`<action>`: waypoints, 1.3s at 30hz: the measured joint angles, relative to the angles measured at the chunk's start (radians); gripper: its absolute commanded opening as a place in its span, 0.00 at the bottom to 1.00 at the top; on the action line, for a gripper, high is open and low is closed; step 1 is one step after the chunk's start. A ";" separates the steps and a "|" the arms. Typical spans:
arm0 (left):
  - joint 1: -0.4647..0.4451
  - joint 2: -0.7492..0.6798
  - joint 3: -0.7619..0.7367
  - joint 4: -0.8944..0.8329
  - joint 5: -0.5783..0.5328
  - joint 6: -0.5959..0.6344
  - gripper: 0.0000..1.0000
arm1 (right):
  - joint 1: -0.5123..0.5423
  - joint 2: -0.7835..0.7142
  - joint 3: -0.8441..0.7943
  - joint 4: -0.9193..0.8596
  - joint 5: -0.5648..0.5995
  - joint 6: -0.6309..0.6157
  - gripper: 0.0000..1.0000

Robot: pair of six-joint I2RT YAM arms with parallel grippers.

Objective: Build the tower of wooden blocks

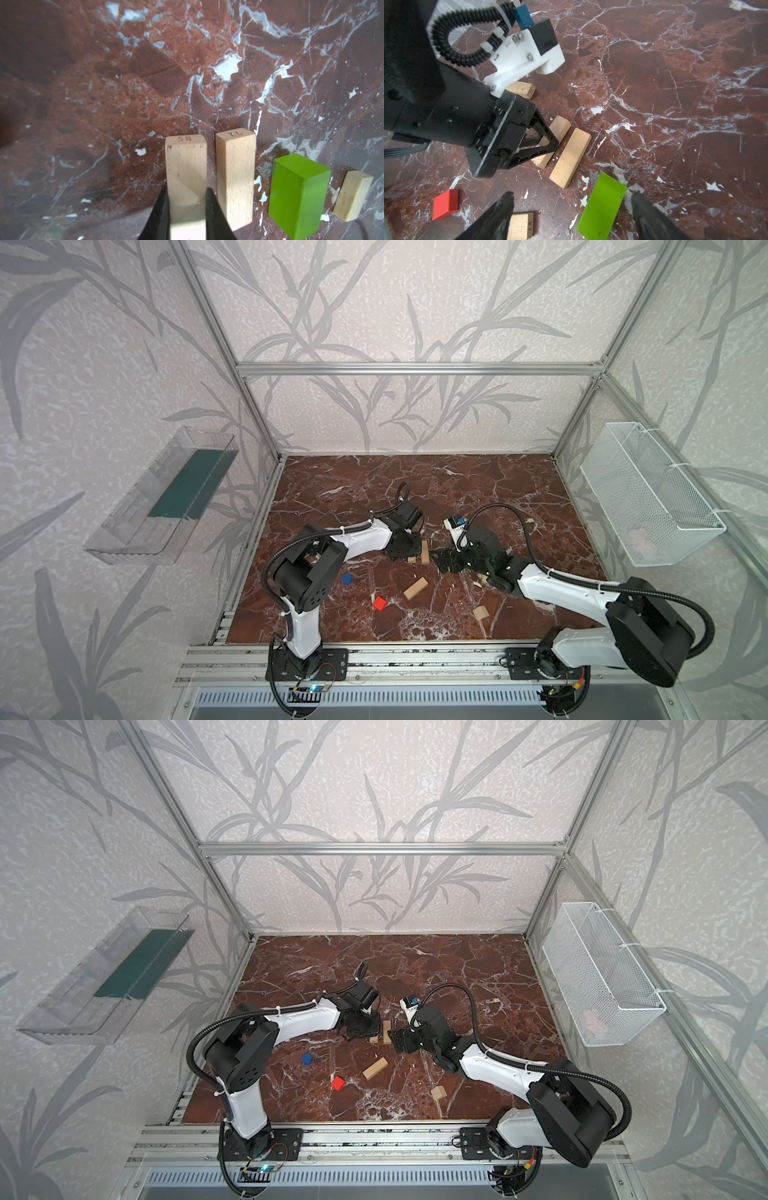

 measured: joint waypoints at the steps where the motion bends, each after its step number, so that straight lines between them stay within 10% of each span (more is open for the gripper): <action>1: -0.001 -0.002 -0.001 0.000 0.000 0.000 0.26 | 0.000 0.000 0.000 0.000 0.000 0.001 0.88; 15: 0.006 -0.065 -0.063 0.057 0.022 -0.011 0.35 | -0.004 -0.003 -0.006 0.007 -0.007 0.004 0.88; 39: 0.039 -0.097 -0.173 0.210 0.080 -0.075 0.11 | -0.010 -0.015 -0.011 0.013 -0.011 0.006 0.88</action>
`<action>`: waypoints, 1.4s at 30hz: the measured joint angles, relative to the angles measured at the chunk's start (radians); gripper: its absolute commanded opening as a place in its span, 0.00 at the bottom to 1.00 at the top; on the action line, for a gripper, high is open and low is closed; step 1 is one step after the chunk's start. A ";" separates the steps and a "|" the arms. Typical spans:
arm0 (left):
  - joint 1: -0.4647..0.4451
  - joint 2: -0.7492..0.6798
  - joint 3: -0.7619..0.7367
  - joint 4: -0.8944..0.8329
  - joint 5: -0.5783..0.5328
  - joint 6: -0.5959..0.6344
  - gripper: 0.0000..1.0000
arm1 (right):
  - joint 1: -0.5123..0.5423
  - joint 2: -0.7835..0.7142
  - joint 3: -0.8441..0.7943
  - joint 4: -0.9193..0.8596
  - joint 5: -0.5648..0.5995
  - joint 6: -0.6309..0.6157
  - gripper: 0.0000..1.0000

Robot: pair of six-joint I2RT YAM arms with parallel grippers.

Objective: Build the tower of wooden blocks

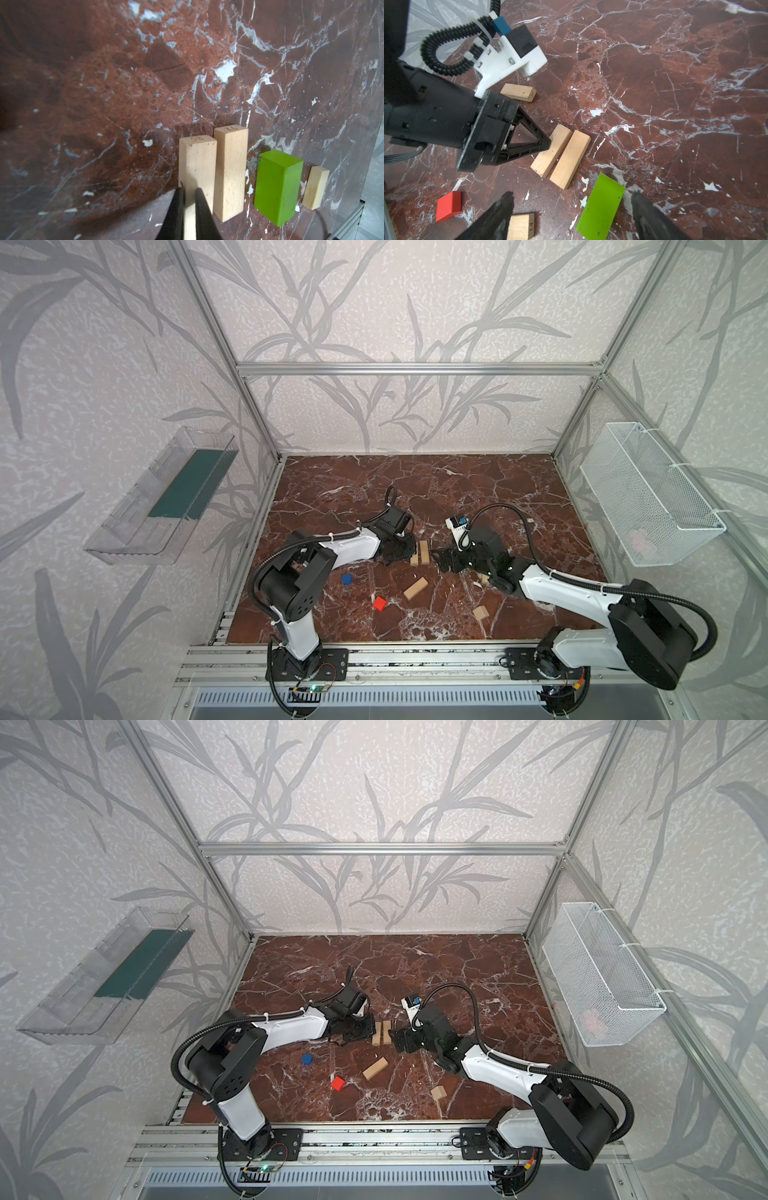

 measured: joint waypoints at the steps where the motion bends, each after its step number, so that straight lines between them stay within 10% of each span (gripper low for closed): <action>1: 0.000 0.000 -0.003 0.005 0.005 0.000 0.11 | 0.000 0.000 0.000 0.000 0.000 0.000 0.88; 42: 0.000 0.018 -0.014 0.076 0.024 -0.067 0.11 | -0.006 -0.013 -0.004 0.001 0.000 0.000 0.88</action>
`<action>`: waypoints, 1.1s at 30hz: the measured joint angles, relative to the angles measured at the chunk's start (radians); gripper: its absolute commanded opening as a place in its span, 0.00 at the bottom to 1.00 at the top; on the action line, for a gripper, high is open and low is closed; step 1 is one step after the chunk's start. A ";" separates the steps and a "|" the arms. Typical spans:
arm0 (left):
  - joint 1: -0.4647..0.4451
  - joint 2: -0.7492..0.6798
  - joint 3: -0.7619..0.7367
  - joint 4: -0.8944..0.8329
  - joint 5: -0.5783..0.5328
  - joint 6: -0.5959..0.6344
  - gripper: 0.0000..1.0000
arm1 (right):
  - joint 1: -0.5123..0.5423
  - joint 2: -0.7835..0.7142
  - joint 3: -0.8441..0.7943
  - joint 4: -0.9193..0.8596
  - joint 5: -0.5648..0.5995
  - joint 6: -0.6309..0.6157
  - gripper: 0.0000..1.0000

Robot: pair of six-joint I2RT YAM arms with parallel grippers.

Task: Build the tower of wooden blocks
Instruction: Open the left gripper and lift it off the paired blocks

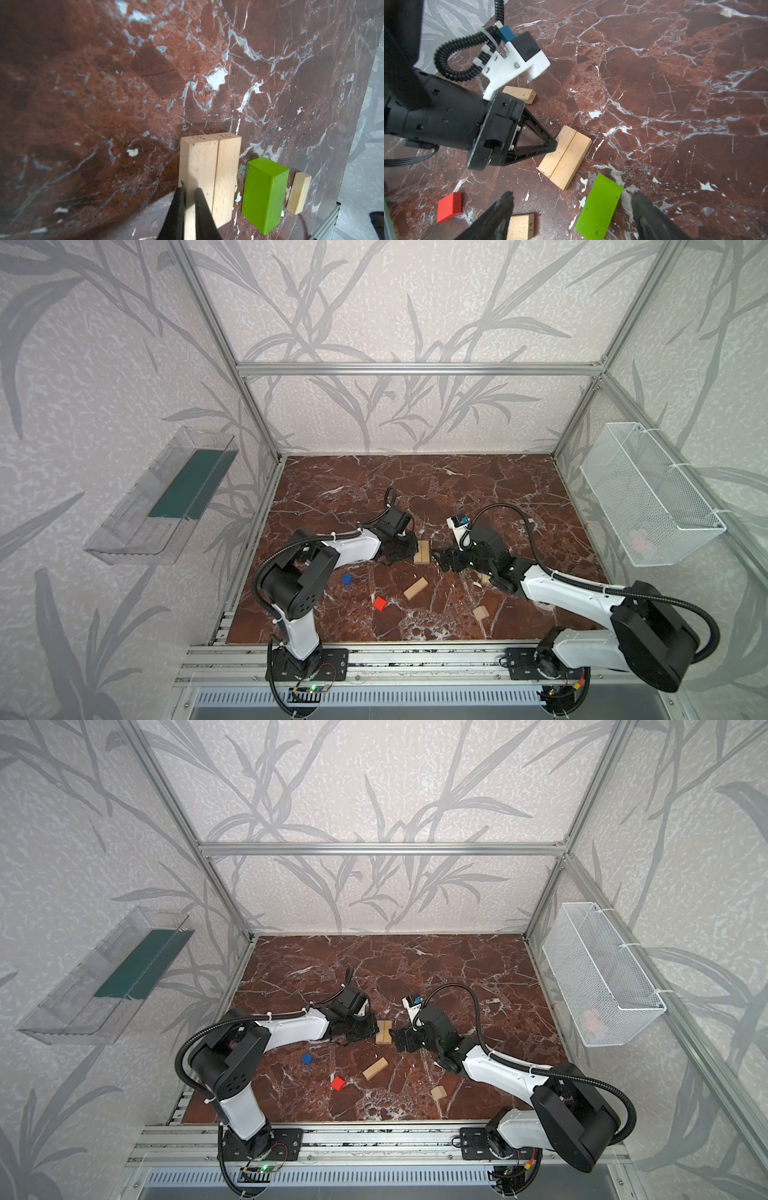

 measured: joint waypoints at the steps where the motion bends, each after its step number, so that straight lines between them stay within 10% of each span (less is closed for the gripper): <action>1: 0.000 0.000 0.000 0.000 0.000 0.000 0.11 | 0.000 0.000 0.000 0.000 0.000 0.000 0.88; 33: -0.001 -0.167 0.001 -0.095 -0.067 0.032 0.31 | -0.005 0.000 -0.002 0.000 -0.035 -0.001 0.89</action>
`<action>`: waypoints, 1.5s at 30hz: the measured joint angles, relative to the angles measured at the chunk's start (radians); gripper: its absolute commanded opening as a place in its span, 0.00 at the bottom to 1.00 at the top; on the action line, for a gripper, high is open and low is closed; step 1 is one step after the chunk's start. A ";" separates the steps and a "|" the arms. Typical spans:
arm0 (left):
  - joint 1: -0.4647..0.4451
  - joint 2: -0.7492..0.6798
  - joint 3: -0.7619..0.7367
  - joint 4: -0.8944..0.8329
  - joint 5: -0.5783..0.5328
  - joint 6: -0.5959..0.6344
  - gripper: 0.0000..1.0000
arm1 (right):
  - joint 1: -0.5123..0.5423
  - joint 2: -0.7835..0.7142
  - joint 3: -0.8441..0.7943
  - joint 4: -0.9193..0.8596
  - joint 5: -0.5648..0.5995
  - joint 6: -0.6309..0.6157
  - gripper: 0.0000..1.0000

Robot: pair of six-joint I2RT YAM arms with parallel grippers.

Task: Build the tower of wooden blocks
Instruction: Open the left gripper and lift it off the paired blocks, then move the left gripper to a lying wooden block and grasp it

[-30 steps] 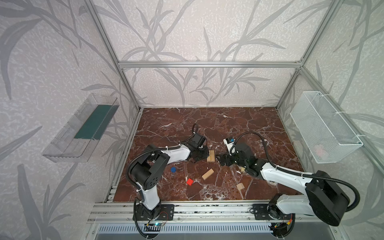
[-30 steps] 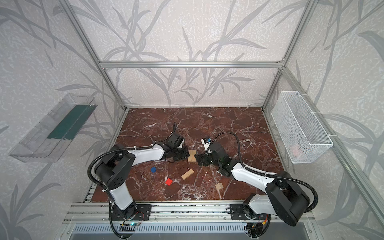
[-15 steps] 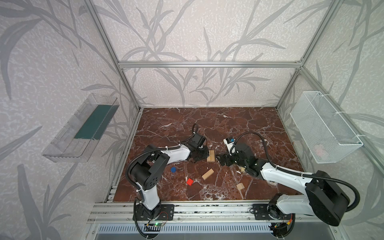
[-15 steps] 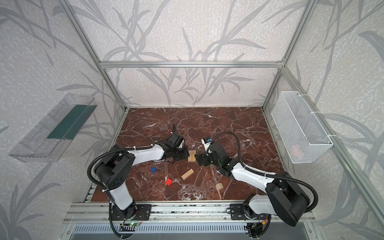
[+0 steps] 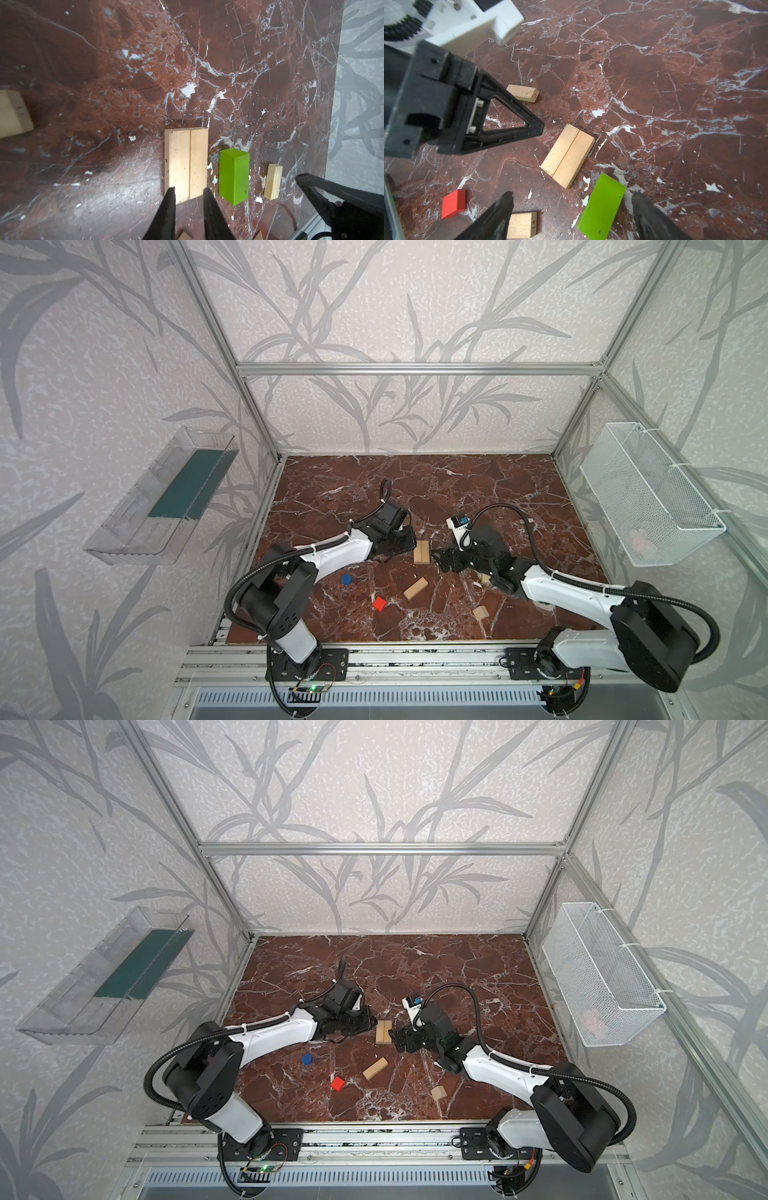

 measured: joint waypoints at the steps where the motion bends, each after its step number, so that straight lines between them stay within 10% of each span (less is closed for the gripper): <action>1: 0.001 -0.016 0.001 -0.027 -0.023 0.007 0.32 | 0.000 0.000 0.000 0.000 -0.007 -0.001 0.89; 23: 0.136 -0.103 -0.018 -0.236 -0.292 -0.151 0.76 | 0.073 0.058 0.031 -0.006 -0.051 -0.056 1.00; 45: 0.173 0.094 0.008 -0.138 -0.320 -0.371 0.81 | 0.079 0.011 0.006 0.028 0.013 -0.072 0.99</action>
